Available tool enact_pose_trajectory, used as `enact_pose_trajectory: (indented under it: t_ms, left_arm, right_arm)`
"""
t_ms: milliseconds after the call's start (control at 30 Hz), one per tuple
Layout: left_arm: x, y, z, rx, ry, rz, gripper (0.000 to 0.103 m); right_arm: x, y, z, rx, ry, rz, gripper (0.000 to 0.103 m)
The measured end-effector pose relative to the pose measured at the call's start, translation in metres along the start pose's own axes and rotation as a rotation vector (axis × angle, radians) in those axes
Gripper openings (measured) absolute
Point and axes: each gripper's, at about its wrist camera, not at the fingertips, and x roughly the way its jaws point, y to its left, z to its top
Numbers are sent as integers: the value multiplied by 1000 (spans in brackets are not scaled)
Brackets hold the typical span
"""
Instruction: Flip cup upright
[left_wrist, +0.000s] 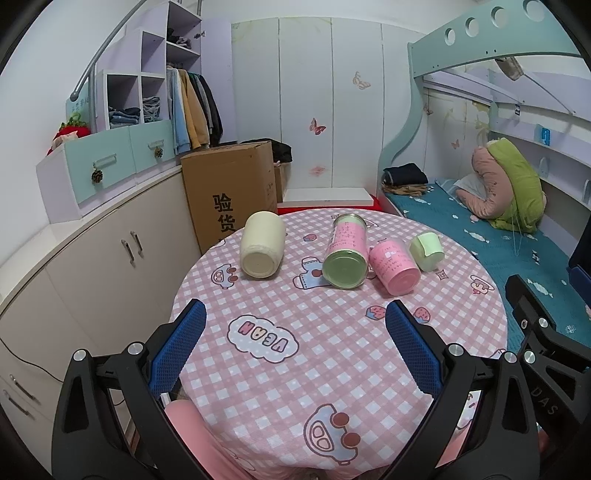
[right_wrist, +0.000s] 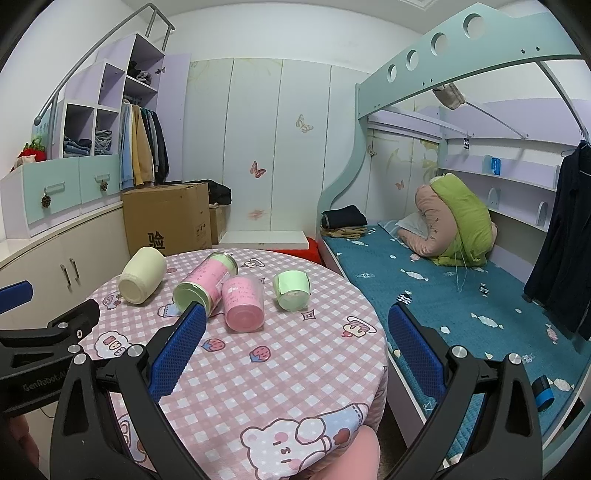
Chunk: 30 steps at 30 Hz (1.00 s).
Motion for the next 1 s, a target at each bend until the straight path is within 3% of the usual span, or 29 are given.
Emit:
enact_pose_trajectory:
  t_ms: [1000]
  left_arm:
    - [-7, 3, 4, 0, -4, -13, 98]
  right_arm:
    - [2, -3, 1, 12, 8, 13, 95]
